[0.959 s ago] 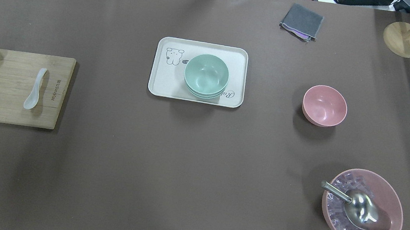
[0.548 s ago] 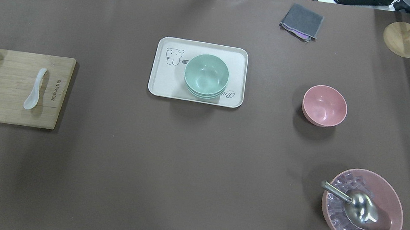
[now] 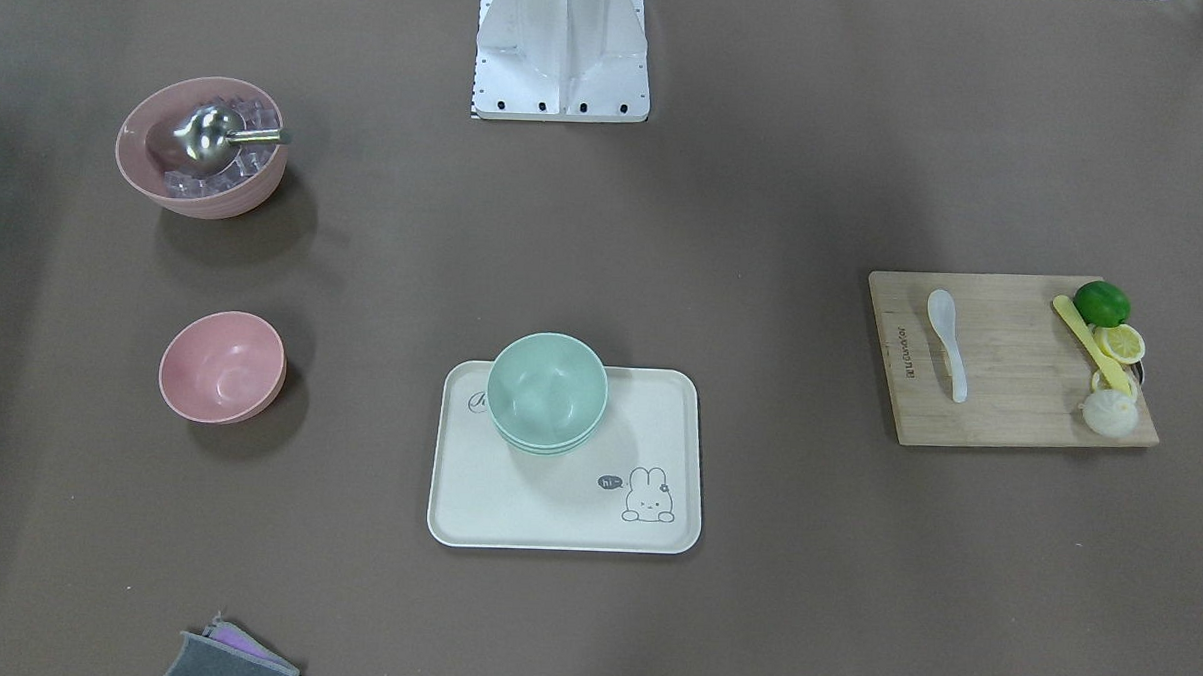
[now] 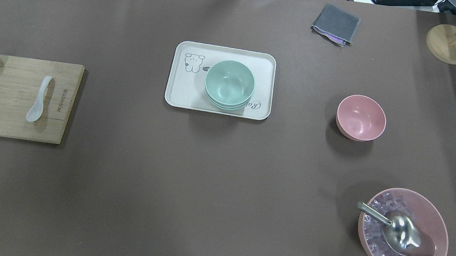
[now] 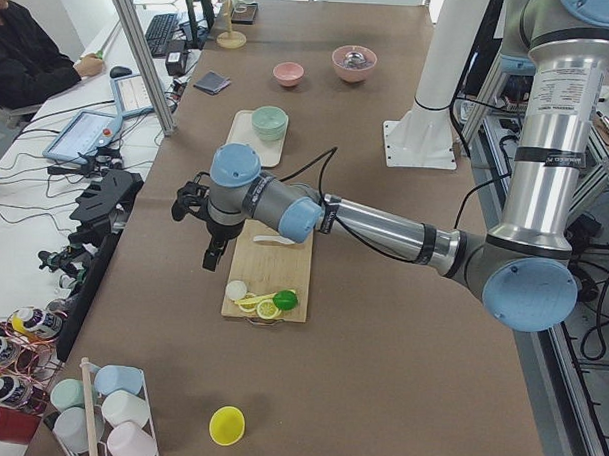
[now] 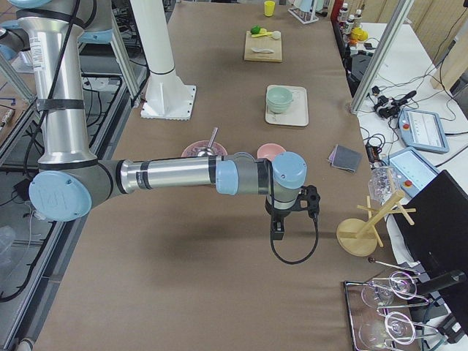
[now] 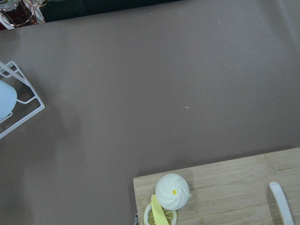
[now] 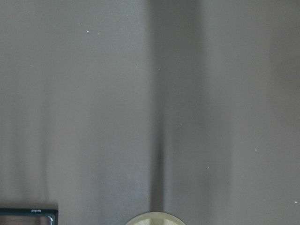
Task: Stack pink bowl on green and place spoon
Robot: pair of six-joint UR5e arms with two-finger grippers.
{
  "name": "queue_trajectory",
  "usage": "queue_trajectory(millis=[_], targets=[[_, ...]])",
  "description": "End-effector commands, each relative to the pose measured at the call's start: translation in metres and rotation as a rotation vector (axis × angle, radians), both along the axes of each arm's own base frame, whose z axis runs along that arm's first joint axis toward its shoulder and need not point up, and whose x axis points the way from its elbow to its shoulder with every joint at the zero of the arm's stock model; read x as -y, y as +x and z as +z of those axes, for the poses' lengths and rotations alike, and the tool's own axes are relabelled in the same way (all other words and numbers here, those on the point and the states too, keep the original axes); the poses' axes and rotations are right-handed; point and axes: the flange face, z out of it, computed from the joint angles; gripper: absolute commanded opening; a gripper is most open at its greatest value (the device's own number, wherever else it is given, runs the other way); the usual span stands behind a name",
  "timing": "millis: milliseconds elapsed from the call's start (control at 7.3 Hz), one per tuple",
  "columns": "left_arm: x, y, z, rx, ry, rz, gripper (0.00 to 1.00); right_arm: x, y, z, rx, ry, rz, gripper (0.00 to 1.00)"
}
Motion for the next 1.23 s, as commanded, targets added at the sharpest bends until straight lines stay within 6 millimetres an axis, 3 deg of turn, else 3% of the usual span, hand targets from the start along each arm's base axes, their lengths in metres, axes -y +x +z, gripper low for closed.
queue_trajectory(millis=[0, 137, 274, 548, 685, 959, 1096], targets=[[0.020, 0.055, -0.036, -0.017, 0.039, 0.067, 0.98, 0.009, -0.014, -0.028, 0.008, 0.052, -0.024, 1.00], [0.028, 0.069, -0.019, 0.007, 0.006, 0.075, 0.98, 0.019, -0.047, -0.047, 0.017, 0.084, -0.082, 1.00], [0.037, 0.071, -0.012, 0.025, -0.018, 0.048, 0.98, 0.034, -0.083, -0.079, 0.034, 0.088, -0.097, 1.00], [0.041, 0.077, -0.015, 0.055, 0.012, 0.025, 0.98, 0.045, -0.166, -0.161, 0.080, -0.031, -0.011, 1.00], [0.041, 0.077, -0.016, 0.035, -0.018, -0.019, 0.98, 0.044, -0.201, -0.175, 0.087, -0.052, -0.022, 1.00], [0.040, 0.077, -0.016, 0.026, -0.008, -0.028, 0.98, 0.043, -0.249, -0.137, 0.085, -0.010, -0.051, 1.00], [0.039, 0.077, -0.014, 0.027, -0.009, -0.028, 0.98, 0.044, -0.278, -0.128, 0.083, -0.049, -0.016, 1.00]])
